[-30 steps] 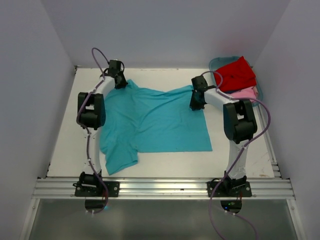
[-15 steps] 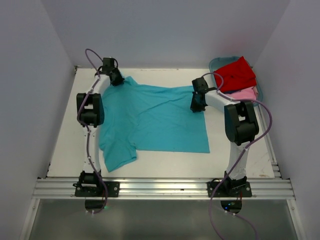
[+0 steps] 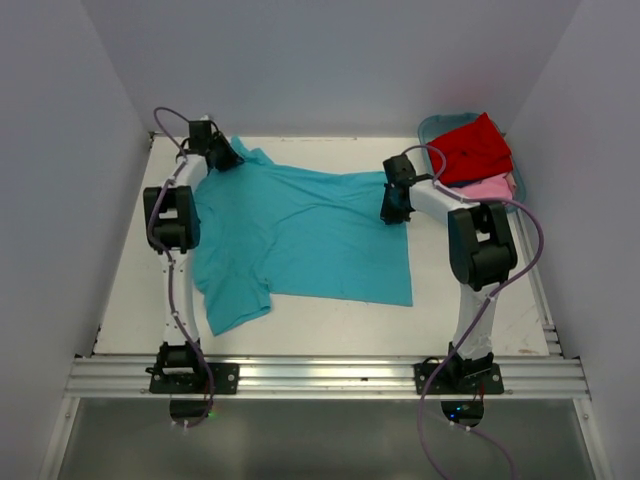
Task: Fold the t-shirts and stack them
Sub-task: Flatten out the tshirt
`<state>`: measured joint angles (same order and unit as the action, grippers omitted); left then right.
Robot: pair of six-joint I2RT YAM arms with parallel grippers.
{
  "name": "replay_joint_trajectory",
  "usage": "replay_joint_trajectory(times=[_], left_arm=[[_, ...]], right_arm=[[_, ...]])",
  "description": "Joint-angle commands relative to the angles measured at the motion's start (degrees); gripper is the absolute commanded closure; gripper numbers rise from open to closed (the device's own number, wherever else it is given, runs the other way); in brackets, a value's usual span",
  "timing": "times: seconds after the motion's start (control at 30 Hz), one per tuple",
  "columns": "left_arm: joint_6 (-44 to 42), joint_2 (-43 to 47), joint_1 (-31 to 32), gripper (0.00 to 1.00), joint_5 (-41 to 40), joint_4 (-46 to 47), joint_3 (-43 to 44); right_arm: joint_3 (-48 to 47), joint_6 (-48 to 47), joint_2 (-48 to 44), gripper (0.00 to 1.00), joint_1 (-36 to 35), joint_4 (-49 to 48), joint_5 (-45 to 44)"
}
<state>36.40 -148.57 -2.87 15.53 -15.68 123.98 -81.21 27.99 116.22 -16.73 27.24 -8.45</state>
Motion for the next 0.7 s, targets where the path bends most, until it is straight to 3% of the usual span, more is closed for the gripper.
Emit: replay_joint_trajectory(times=[0.0, 0.07, 0.13, 0.17, 0.2, 0.23, 0.33, 0.5, 0.67], left_arm=[[-2.30, 6.68, -1.61, 1.00, 1.34, 4.41, -6.11], [-3.79, 11.09, -1.61, 0.96, 1.08, 6.01, -10.76], [-5.02, 18.12, -1.61, 0.83, 0.38, 8.47, -15.93], [-5.37, 22.41, -1.43, 0.75, -0.14, 9.08, -17.44], [-5.64, 24.28, -1.52, 0.72, -0.67, 10.48, -19.03], [-6.16, 25.86, -1.52, 0.69, -1.28, 11.02, -21.57], [-7.04, 28.69, -1.43, 0.64, -1.56, 9.54, -22.38], [-8.45, 27.20, -1.52, 0.65, -1.12, 5.23, -22.56], [-8.54, 27.28, -1.43, 0.76, -0.94, 5.22, -29.31]], right_arm=[[-2.01, -1.36, 3.39, 1.00, -0.06, 5.19, -1.66], [-3.60, -1.36, 4.71, 1.00, -0.06, 4.32, -0.78], [-6.41, -1.44, 5.94, 0.97, -0.06, 4.05, 0.09], [-8.42, -1.62, 6.20, 0.91, -0.06, 3.61, 0.62], [-9.48, -1.71, 6.47, 0.73, -0.06, 3.34, 1.06], [-10.54, -1.71, 6.73, 0.63, -0.06, 3.08, 1.24], [-14.41, -1.53, 7.44, 0.44, -0.06, 2.64, 1.85], [-22.40, -1.45, 11.20, 0.41, -0.06, 5.44, 0.46], [-32.59, -1.71, 17.88, 0.48, 0.03, 11.58, -1.39]])
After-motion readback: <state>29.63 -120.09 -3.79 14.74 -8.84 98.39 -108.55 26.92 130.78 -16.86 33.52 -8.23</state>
